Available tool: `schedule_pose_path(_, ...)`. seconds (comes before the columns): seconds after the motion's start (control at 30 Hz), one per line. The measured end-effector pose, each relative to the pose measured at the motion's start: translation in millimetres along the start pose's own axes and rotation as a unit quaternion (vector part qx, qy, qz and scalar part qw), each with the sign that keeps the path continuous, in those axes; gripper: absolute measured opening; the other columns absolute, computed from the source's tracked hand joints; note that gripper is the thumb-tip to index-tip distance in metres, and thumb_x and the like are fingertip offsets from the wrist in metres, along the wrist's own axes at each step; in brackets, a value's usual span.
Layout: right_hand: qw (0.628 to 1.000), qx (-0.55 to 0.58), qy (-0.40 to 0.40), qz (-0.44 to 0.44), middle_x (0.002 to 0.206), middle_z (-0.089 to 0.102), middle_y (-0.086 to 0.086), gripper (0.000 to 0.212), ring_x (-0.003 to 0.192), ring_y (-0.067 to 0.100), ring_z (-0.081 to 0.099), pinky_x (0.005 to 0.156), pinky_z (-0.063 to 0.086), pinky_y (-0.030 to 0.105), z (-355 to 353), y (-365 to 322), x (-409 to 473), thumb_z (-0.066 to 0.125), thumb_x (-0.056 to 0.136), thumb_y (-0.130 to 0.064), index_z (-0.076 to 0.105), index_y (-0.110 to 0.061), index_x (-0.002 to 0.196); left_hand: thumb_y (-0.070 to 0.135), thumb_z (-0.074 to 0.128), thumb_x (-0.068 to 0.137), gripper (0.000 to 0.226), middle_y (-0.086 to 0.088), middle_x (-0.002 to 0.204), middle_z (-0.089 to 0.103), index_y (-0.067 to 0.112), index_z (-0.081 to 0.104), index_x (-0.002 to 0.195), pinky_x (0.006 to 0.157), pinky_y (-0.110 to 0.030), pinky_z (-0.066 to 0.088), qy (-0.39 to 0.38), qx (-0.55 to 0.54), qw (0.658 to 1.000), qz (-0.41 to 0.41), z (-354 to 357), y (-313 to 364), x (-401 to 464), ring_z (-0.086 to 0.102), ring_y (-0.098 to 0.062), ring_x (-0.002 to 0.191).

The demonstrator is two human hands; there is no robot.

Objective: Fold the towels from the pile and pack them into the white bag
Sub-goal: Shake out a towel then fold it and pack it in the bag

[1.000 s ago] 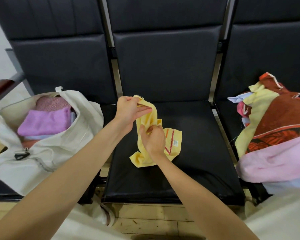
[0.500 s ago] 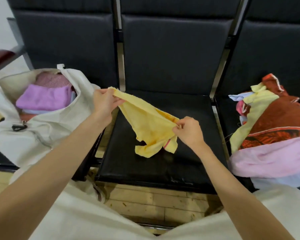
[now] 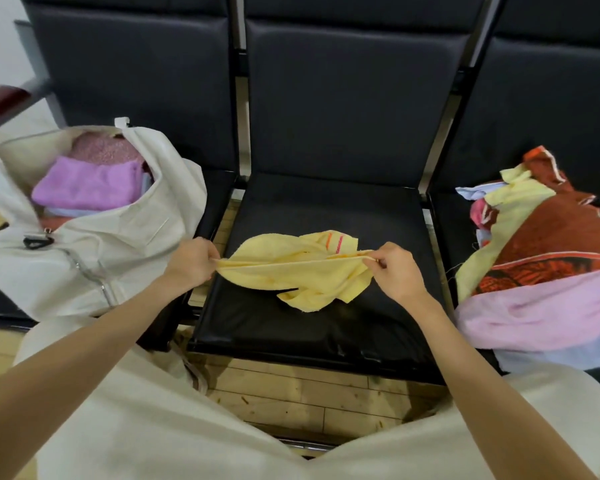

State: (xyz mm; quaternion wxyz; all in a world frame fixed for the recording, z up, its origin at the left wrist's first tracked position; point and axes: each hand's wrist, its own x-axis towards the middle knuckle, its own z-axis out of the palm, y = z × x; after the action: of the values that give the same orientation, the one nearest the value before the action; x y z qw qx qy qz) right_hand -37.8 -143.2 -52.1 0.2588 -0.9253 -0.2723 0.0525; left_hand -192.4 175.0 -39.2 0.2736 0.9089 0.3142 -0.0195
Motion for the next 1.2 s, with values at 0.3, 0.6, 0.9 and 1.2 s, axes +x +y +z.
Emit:
schedule_pose_path(0.3,0.999,-0.014,0.030,0.015,0.091,0.056,0.001,0.022,0.079,0.020,0.059,0.063,0.043,0.028,-26.7,-5.9,2.6,0.055,0.089,-0.017,0.074,-0.011,0.098,0.010,0.057,0.093,0.008,-0.013,0.070,0.069,0.010,0.055,0.086,0.048,-0.026,0.055,0.095,-0.126,0.987,-0.006,-24.3,22.7,8.3,0.065,-0.016,0.049)
schedule_pose_path(0.6,0.988,0.014,0.149,-0.026,0.096,0.060,-0.003,0.019,0.081,0.010,0.056,0.067,0.044,0.025,-105.0,-43.9,26.6,0.060,0.087,-0.016,0.072,-0.015,0.102,0.015,0.050,0.090,0.017,-0.019,0.074,0.064,0.018,0.044,0.074,0.041,-0.026,0.043,0.295,-0.265,0.913,0.097,-125.4,111.6,13.2,0.060,-0.021,0.050)
schedule_pose_path(0.9,0.977,0.035,0.190,-0.090,0.089,0.061,-0.007,0.016,0.078,0.011,0.059,0.069,0.054,0.036,-165.6,-74.6,42.4,0.064,0.083,-0.012,0.073,-0.017,0.095,0.023,0.053,0.081,0.018,-0.017,0.069,0.063,0.008,0.055,0.072,0.073,-0.046,0.055,0.354,-0.255,0.893,0.113,-200.6,149.4,9.2,0.064,-0.034,0.068)
schedule_pose_path(1.2,0.974,0.045,0.190,-0.110,0.083,0.057,-0.011,0.017,0.072,0.007,0.055,0.065,0.051,0.030,-175.5,-82.8,41.1,0.064,0.082,-0.011,0.076,-0.017,0.093,0.012,0.060,0.086,0.016,-0.009,0.091,0.069,0.006,0.071,0.096,0.077,-0.032,0.053,0.337,-0.106,0.927,0.127,-204.9,128.9,-0.9,0.064,-0.021,0.073)
